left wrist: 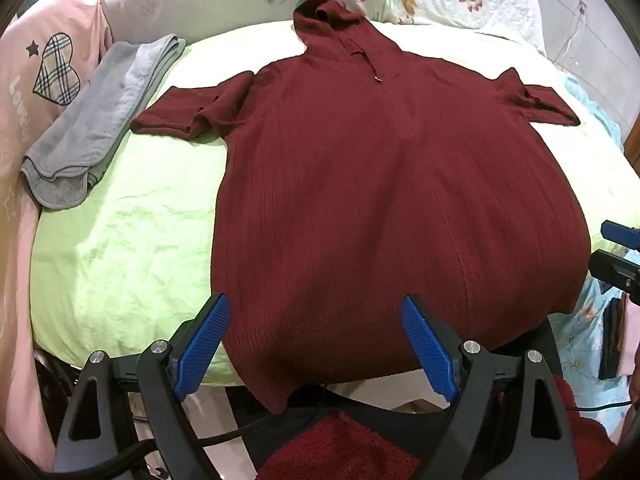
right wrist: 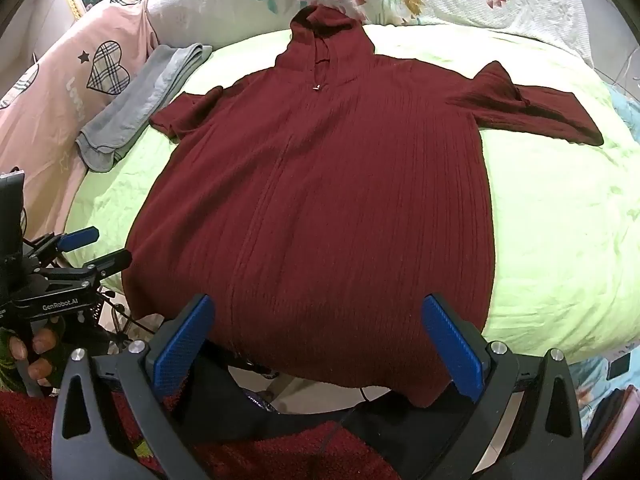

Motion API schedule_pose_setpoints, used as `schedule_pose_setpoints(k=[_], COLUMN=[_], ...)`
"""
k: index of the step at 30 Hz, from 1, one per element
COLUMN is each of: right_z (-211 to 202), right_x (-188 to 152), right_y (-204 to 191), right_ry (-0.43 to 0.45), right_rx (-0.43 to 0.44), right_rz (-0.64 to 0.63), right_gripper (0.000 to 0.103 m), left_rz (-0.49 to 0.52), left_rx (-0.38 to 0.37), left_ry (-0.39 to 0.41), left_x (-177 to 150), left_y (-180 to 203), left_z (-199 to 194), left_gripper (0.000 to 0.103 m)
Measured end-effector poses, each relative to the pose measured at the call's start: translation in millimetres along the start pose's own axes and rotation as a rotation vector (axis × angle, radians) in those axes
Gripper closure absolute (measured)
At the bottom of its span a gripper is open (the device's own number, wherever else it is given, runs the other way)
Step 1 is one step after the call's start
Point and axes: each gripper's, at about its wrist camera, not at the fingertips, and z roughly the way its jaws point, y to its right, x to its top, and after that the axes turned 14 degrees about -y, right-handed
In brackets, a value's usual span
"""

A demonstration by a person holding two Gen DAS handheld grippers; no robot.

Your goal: Fold large clothes

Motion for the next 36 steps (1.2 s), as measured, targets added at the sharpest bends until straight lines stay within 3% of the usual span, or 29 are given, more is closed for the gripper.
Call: schedule_pose_setpoints(k=[36], right_z=[-1.3], right_x=[3.8], right_y=[-1.4], right_ry=[0.011], right_rx=[0.009], right_rz=[0.000], right_gripper=[0.000], left_rz=[0.003], left_rx=[0.003], left_ry=[-0.009], left_x=[1.0], left_y=[1.0], left_z=[3.1], left_gripper=[0.015])
